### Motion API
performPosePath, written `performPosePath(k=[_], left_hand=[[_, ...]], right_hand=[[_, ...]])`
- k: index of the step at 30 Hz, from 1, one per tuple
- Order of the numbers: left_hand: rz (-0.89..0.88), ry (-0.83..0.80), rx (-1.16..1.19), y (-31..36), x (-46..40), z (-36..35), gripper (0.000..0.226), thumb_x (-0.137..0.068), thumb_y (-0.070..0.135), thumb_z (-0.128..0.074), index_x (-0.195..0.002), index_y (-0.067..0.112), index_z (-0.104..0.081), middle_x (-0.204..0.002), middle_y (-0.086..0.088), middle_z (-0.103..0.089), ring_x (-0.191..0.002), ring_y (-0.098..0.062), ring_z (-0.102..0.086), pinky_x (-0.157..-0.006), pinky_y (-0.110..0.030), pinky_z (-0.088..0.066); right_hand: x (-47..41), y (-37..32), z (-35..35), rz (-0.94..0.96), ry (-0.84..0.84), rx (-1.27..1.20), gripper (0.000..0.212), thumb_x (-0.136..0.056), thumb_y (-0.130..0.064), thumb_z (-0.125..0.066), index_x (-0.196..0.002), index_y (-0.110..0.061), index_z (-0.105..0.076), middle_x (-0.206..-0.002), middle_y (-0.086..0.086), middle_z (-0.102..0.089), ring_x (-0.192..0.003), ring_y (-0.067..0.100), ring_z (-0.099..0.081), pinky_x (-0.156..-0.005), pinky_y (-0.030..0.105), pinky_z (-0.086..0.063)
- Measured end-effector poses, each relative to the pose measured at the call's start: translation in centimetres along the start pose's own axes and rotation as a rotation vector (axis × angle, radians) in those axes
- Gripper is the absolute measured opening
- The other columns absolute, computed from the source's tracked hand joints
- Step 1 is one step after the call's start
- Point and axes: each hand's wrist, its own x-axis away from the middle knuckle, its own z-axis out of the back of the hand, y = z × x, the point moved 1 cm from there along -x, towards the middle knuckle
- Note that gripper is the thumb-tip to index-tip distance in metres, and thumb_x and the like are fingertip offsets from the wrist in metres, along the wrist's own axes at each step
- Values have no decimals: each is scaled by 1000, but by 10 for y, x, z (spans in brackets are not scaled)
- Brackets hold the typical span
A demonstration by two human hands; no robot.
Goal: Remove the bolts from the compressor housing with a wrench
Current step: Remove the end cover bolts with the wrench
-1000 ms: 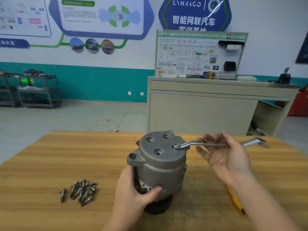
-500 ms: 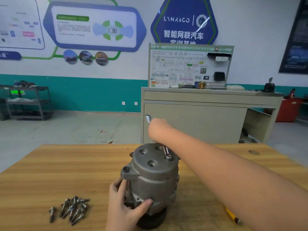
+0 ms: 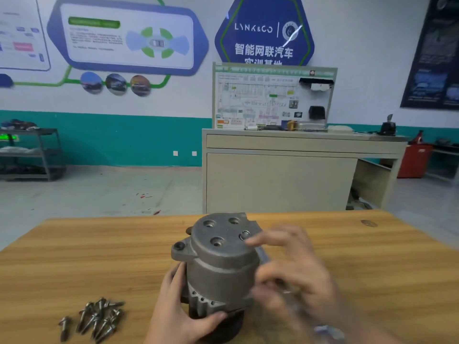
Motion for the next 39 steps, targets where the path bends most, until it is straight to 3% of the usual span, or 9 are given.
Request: performPosePath(k=[5, 10, 15, 20, 24, 27, 31, 34, 39], left_hand=[[7, 45, 6, 2, 0, 2, 130, -20, 83, -72, -131, 33, -27, -127, 19, -33, -112, 9, -42, -86, -7, -37], [-1, 33, 47, 7, 1, 4, 124, -22, 88, -68, -128, 41, -25, -128, 30, -28, -112, 31, -29, -83, 4, -34], [-43, 29, 67, 6, 1, 4, 114, -28, 84, -73, -126, 50, -25, -131, 26, -30, -118, 25, -31, -85, 4, -34], [-82, 37, 75, 2, 3, 2, 112, -33, 65, -81, -130, 42, -30, -133, 18, -34, -120, 12, -41, -86, 1, -35], [-108, 23, 65, 1, 4, 1, 109, -42, 62, -79, -136, 27, -37, -132, 15, -36, -123, 19, -32, -88, 3, -32], [-123, 24, 69, 0, 7, 0, 106, -46, 60, -81, -138, 25, -40, -130, 13, -39, -121, 14, -38, -92, -1, -33], [-133, 62, 79, 3, 10, 0, 95, -47, 66, -79, -129, 51, -34, -124, 34, -36, -117, 16, -38, -89, 3, -29], [-132, 65, 85, 5, 10, 0, 92, -49, 65, -80, -126, 60, -31, -121, 44, -32, -119, 18, -36, -88, 4, -30], [-123, 46, 72, 4, 9, 1, 90, -50, 65, -80, -120, 75, -24, -122, 48, -28, -121, 20, -32, -91, 5, -27]], right_hand=[[17, 61, 7, -835, 482, -603, 22, -94, -31, -54, -93, -20, -72, -69, -5, -61, -65, 14, -55, -52, 22, -46], [-57, 119, 1, -1300, 119, -634, 24, -95, -22, -59, -76, -8, -53, -40, -3, -42, -30, 6, -30, -30, 15, -18], [-128, 100, -34, -1126, -364, -120, 29, -94, -22, -61, -95, 6, -68, -38, -6, -45, -30, 6, -33, -33, 15, -26], [-138, 26, -68, -556, -599, 178, 25, -90, -40, -62, -88, -17, -72, -64, 0, -59, -54, 12, -50, -46, 20, -40], [-84, -17, -47, -43, -431, 350, 28, -83, -39, -63, -64, -27, -47, -65, -11, -47, -63, 14, -44, -52, 32, -42], [-35, -9, -15, 26, -188, 120, 28, -81, -39, -69, -62, -19, -63, -65, -8, -43, -64, 12, -43, -56, 26, -40], [12, 22, 16, -374, 108, -366, 20, -84, -38, -66, -84, -22, -78, -73, -10, -62, -70, 6, -58, -64, 16, -43], [6, 56, 12, -950, 247, -858, 20, -78, -31, -63, -75, -19, -79, -61, 1, -55, -53, 10, -49, -43, 18, -35], [-63, 102, -6, -1457, -2, -921, 20, -93, -23, -57, -79, -10, -60, -45, -6, -43, -31, 0, -35, -25, 8, -21]])
